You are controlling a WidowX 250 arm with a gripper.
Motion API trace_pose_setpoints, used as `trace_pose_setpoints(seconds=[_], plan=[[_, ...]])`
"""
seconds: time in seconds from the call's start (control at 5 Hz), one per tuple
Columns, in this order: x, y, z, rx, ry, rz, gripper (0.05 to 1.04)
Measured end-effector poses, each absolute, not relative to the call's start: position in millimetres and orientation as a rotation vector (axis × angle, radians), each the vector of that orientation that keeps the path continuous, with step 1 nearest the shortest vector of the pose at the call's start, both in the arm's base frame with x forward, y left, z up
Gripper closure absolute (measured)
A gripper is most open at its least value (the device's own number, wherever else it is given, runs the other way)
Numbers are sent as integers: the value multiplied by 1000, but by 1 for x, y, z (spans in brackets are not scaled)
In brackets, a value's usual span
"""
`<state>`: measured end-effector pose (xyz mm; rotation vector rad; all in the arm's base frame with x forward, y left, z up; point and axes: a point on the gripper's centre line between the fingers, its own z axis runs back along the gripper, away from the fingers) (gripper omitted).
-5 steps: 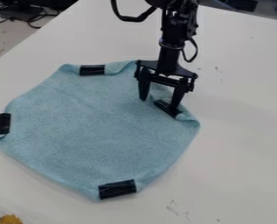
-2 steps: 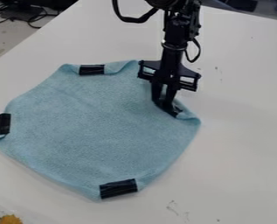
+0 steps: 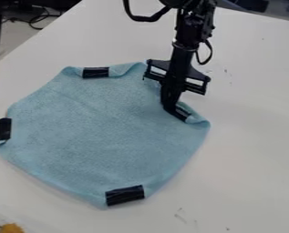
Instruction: Unfold the cloth to top right
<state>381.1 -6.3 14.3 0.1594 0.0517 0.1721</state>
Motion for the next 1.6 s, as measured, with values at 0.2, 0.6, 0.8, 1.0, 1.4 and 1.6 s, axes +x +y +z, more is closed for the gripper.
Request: trace_pose_setpoints(seconds=[0.2, 0.6, 0.8, 1.0, 1.4, 1.6], plan=[[403, -13, 33, 175, -2, 123, 1030], [440, -40, 38, 145, -77, 60, 1030], [452, -51, 38, 126, -116, 41, 1030], [457, -61, 34, 100, -152, 44, 1006], [472, -67, 41, 62, -223, 49, 595], [477, -73, 36, 49, -178, 35, 289]])
